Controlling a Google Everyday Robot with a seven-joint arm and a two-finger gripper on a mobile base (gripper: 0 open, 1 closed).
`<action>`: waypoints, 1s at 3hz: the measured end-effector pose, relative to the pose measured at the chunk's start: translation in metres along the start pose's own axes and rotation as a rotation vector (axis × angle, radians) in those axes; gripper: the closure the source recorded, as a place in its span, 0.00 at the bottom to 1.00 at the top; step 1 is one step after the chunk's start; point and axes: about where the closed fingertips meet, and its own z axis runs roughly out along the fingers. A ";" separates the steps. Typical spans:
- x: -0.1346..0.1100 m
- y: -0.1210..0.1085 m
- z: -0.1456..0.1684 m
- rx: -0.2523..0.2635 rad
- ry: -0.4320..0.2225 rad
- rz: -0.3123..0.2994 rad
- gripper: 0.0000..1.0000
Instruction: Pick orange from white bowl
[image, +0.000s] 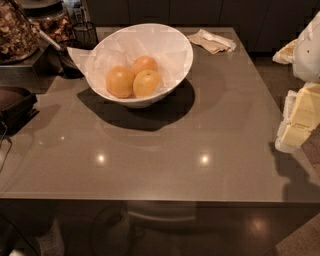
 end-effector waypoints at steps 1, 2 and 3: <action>0.000 0.000 0.000 0.000 0.000 0.000 0.00; -0.011 -0.007 0.003 -0.004 0.028 0.052 0.00; -0.038 -0.029 0.013 -0.010 0.092 0.139 0.00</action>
Offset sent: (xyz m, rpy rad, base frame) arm 0.0278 0.0272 -0.0026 -0.0341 0.0850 -0.1796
